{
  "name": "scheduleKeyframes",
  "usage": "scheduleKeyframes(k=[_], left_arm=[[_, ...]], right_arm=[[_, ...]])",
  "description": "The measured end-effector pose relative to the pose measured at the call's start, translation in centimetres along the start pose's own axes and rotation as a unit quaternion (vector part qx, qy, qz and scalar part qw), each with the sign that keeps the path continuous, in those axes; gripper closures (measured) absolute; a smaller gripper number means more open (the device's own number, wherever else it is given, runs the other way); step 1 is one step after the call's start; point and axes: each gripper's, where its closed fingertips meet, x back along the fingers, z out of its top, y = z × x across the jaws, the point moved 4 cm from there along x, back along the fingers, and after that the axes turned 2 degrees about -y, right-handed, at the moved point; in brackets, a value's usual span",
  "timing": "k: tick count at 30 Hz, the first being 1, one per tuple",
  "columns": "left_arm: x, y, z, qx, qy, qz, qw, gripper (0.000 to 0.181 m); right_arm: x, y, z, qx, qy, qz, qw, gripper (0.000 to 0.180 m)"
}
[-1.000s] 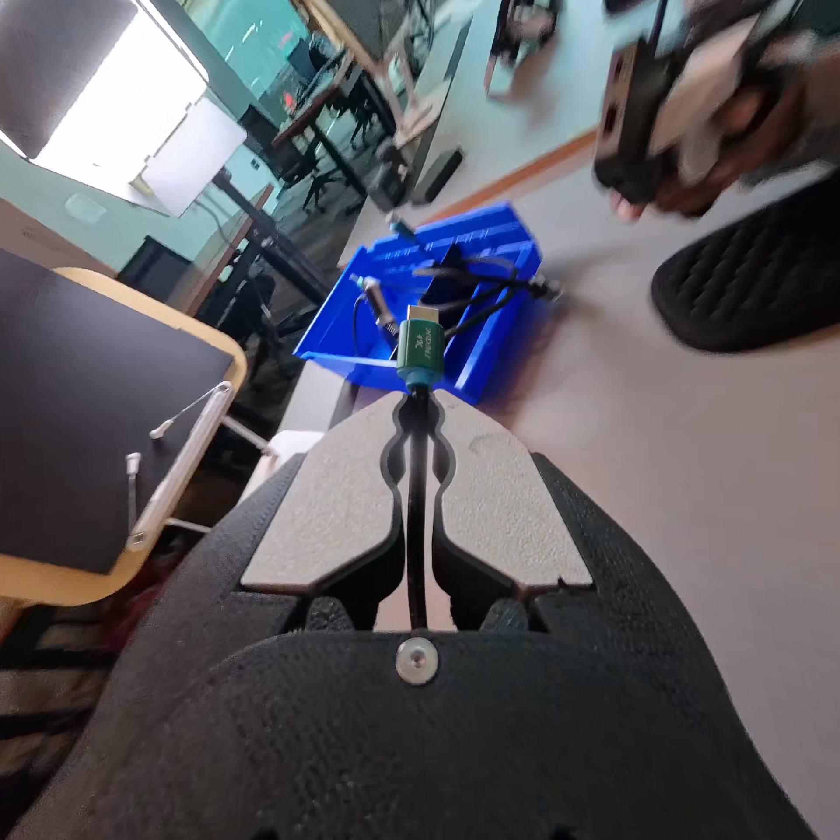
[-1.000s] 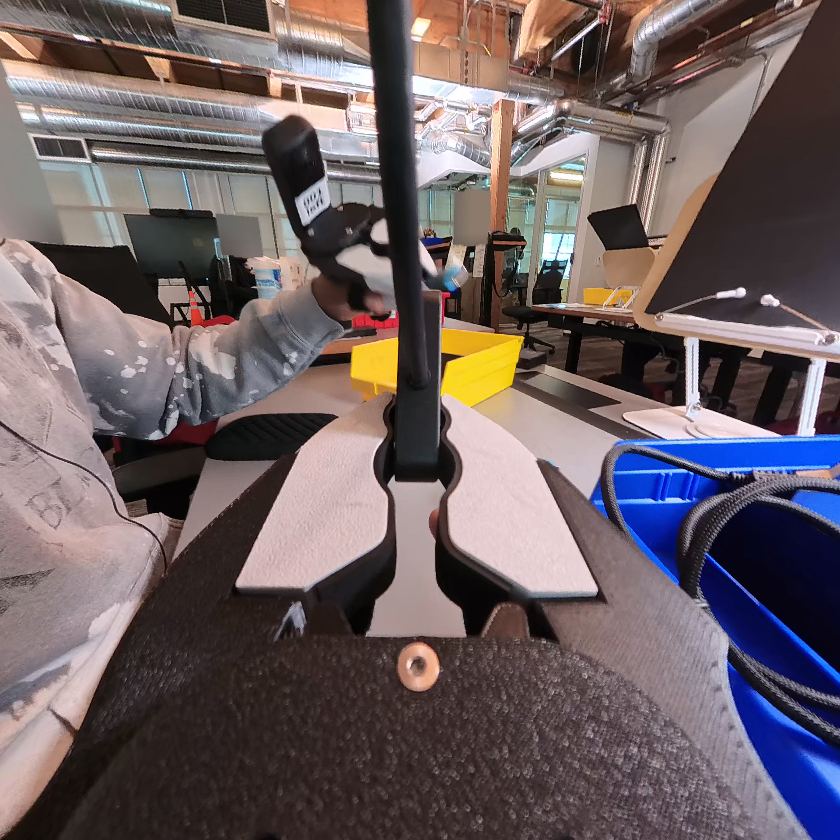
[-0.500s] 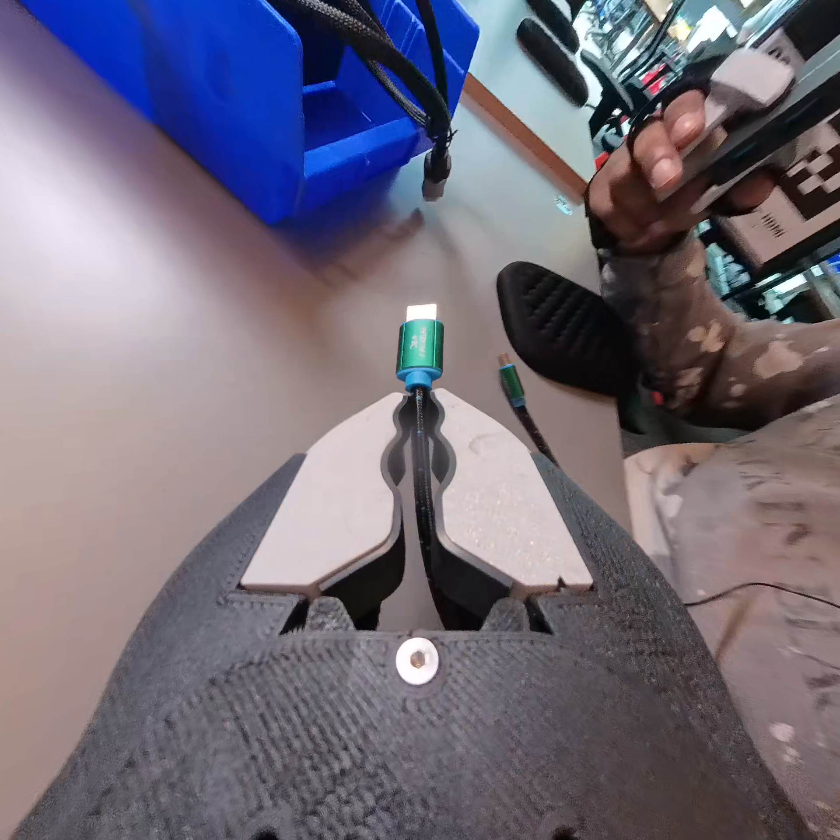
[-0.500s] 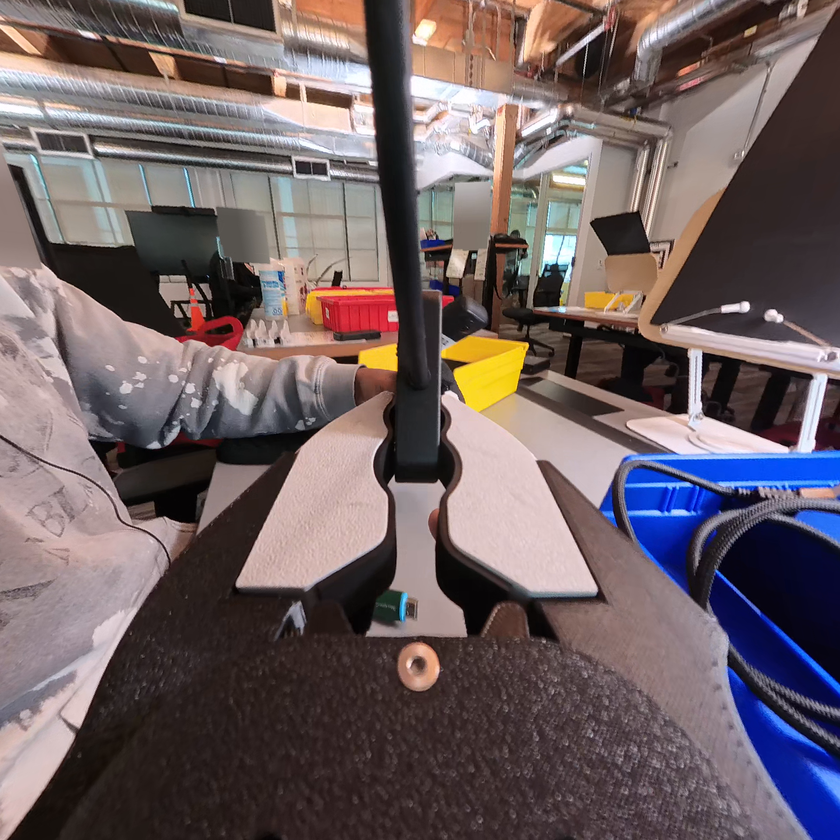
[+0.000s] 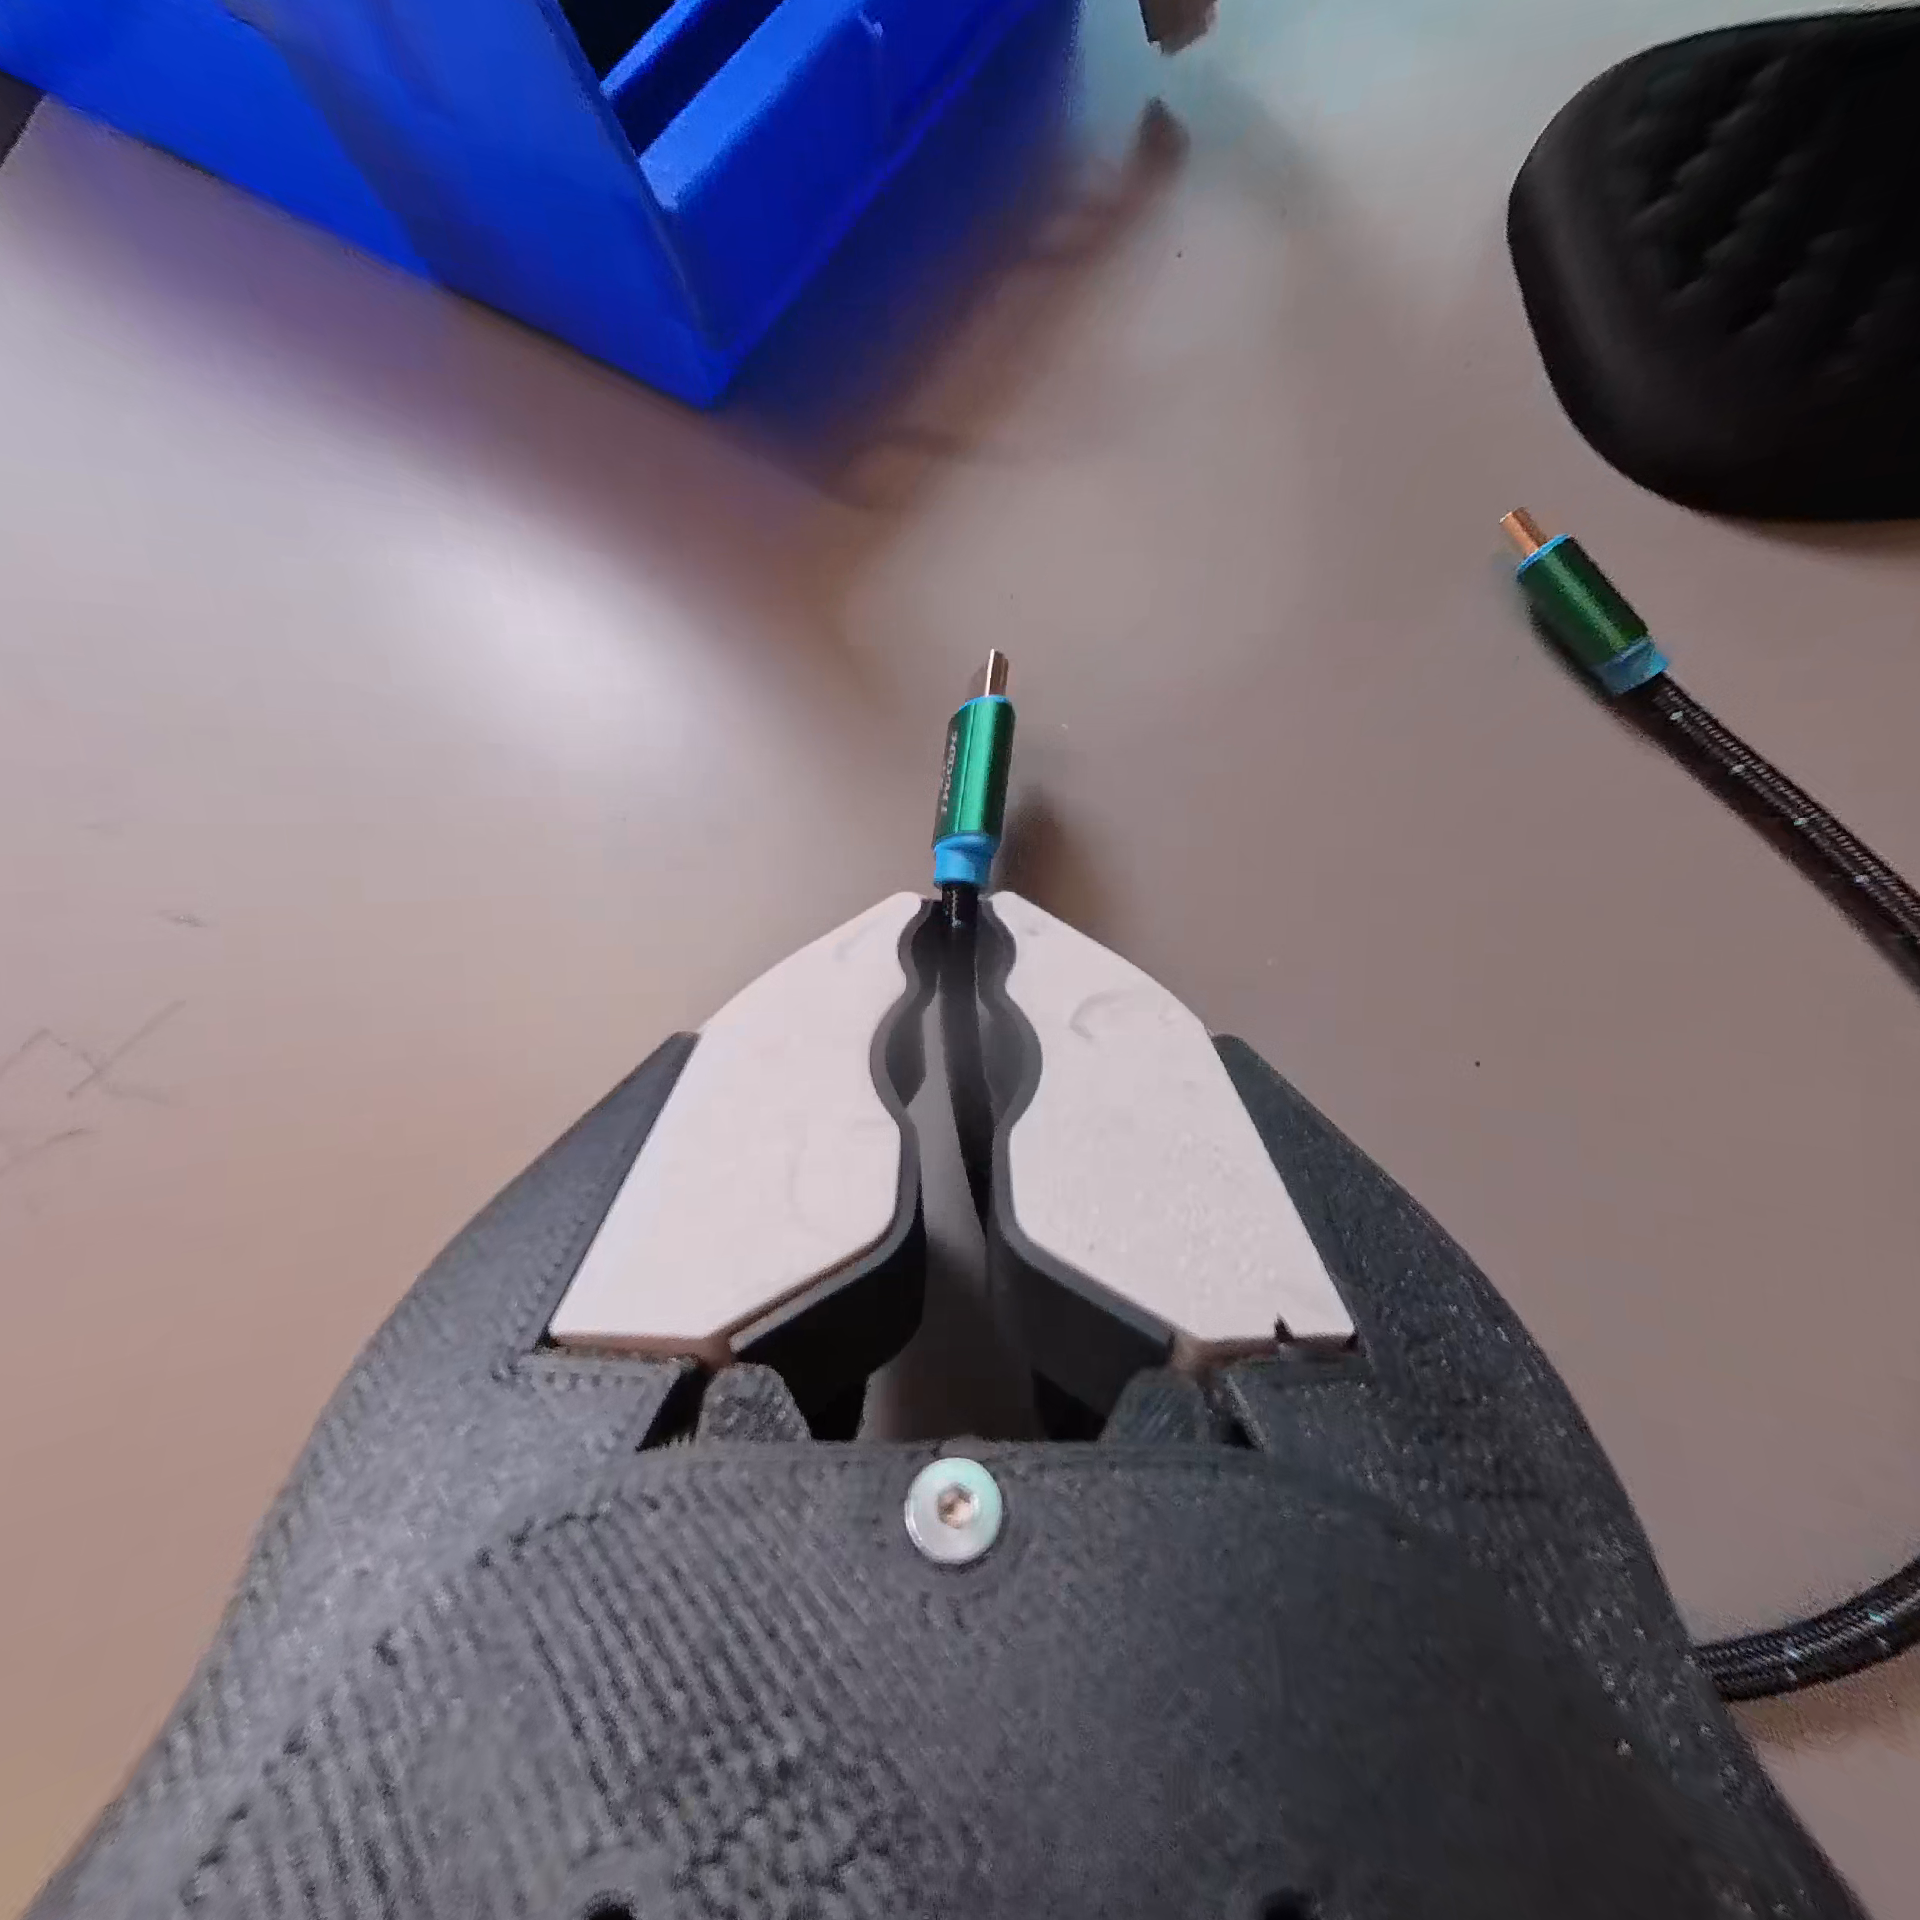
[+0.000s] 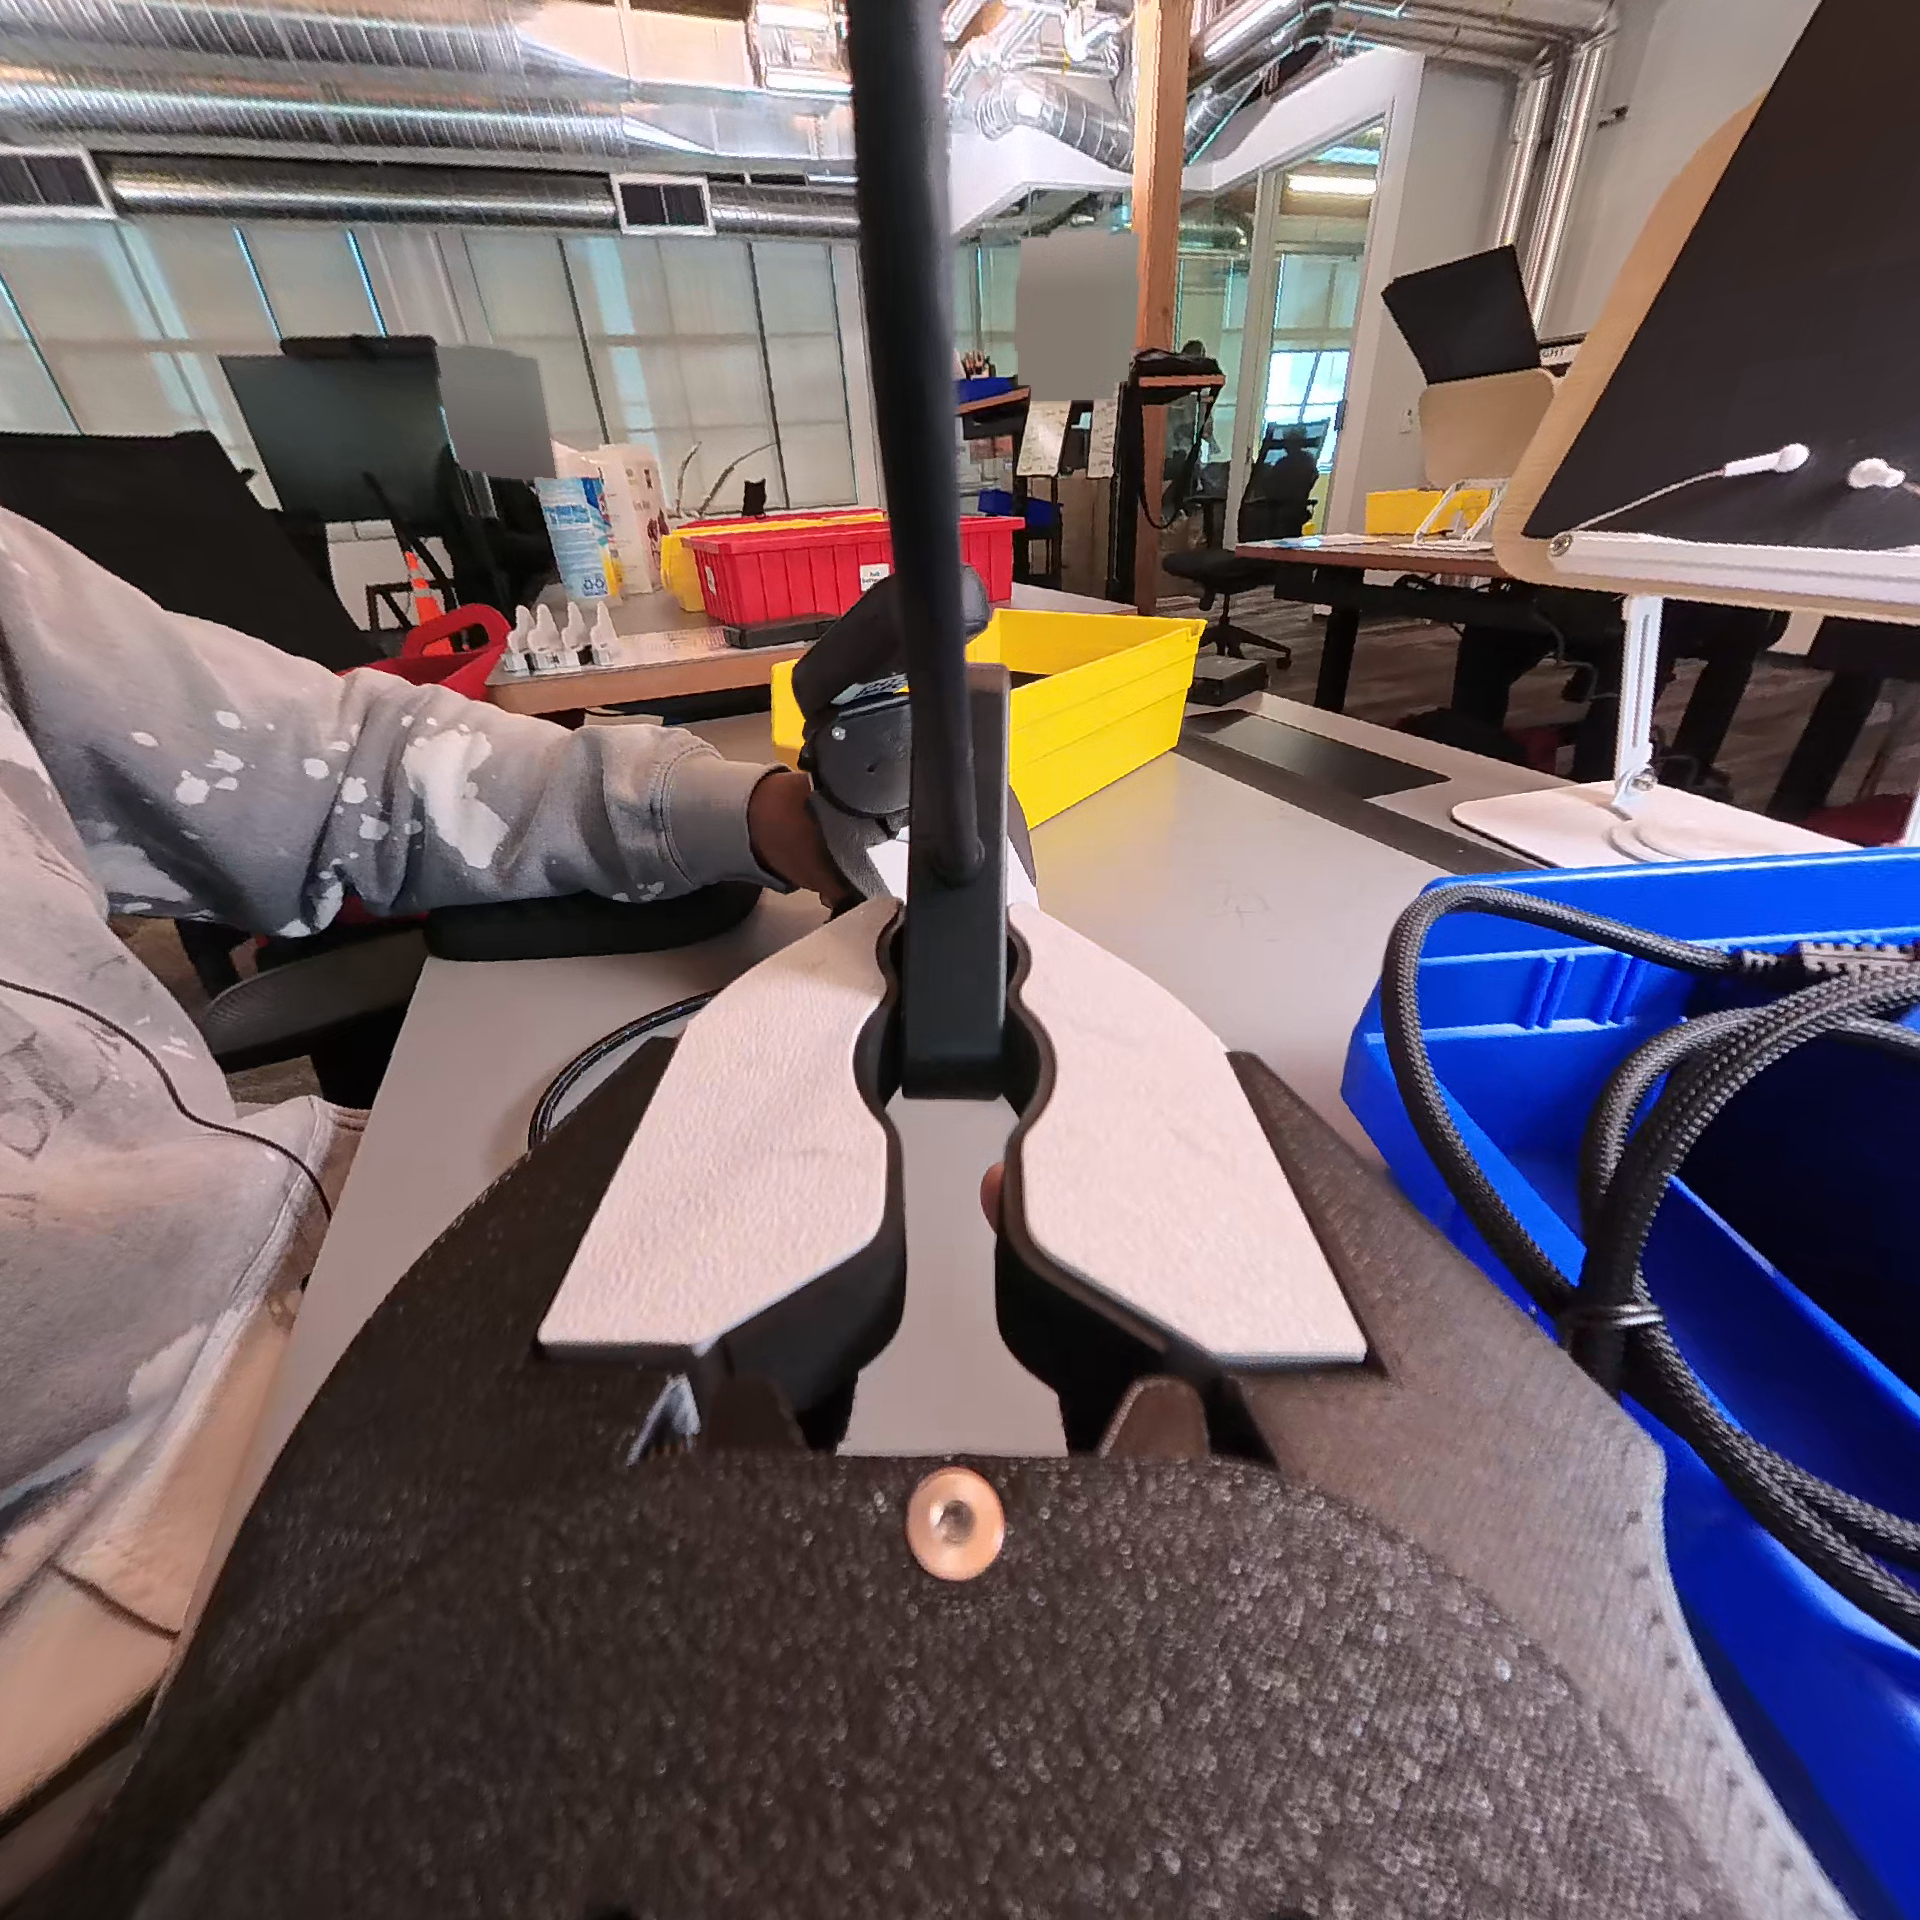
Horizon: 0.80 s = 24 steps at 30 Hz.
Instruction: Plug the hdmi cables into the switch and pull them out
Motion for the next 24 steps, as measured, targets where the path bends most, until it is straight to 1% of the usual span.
scheduleKeyframes(k=[1,4,10,12,13,15,17,19,22,24], left_arm=[[-0.1,0.0,-0.1,-0.007,-0.004,0.004,1.0,0.174],[-0.5,-0.3,-0.2,-0.022,-0.016,0.02,0.999,0.173],[-1.4,-0.5,0.1,-0.041,-0.034,0.024,0.998,0.163],[-1.7,-0.5,0.2,-0.04,-0.04,0.017,0.998,0.163],[-1.9,-0.5,0.3,-0.044,-0.042,0.013,0.998,0.17],[-1.9,-0.7,0.4,-0.056,-0.056,0.021,0.997,0.171],[-1.1,-0.7,1.0,-0.059,-0.052,0.019,0.997,0.171],[0.5,-0.5,2.3,-0.031,-0.023,-0.002,0.999,0.171],[3.3,0.5,4.3,-0.004,0.011,-0.049,0.999,0.171],[4.8,1.7,5.5,0.006,0.025,-0.086,0.996,0.171]], right_arm=[[0.0,0.1,-0.1,-0.001,0.0,0.0,1.0,0.166],[0.1,0.1,-0.1,-0.003,0.002,-0.001,1.0,0.166],[0.1,0.3,0.0,-0.005,0.01,-0.001,1.0,0.166],[0.1,0.3,0.1,-0.005,0.011,-0.001,1.0,0.166],[0.0,0.3,0.1,-0.004,0.01,-0.001,1.0,0.166],[0.1,0.3,0.2,-0.003,0.008,-0.001,1.0,0.166],[0.1,0.3,0.2,0.001,0.0,-0.003,1.0,0.166],[0.1,0.4,0.1,0.007,-0.013,-0.004,1.0,0.166],[-0.1,0.5,-0.1,0.016,-0.044,0.01,0.999,0.166],[-0.4,0.4,-0.3,0.026,-0.081,0.032,0.996,0.166]])
